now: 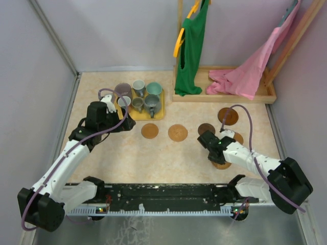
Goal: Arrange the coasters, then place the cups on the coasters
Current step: Move the coaster to the center of the board.
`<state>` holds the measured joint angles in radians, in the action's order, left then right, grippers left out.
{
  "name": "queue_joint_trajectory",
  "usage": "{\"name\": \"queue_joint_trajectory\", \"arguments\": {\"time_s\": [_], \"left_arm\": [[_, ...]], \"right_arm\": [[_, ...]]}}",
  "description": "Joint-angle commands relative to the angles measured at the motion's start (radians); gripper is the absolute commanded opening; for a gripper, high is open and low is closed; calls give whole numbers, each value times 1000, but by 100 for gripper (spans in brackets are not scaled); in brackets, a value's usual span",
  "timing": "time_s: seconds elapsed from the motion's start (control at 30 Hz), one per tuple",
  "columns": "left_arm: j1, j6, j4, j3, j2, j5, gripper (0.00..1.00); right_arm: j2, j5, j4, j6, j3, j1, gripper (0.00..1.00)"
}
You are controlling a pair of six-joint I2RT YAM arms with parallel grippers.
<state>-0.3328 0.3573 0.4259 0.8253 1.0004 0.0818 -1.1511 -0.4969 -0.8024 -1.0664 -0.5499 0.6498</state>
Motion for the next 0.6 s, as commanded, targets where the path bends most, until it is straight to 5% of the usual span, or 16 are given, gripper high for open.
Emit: {"name": "queue_joint_trajectory", "arguments": {"time_s": [0.0, 0.57], "left_arm": [[3, -12, -28, -9, -9, -1, 98], [3, -8, -25, -3, -11, -15, 98]], "right_arm": [[-31, 130, 71, -22, 1, 57, 26], [-358, 192, 147, -12, -295, 373, 29]]}}
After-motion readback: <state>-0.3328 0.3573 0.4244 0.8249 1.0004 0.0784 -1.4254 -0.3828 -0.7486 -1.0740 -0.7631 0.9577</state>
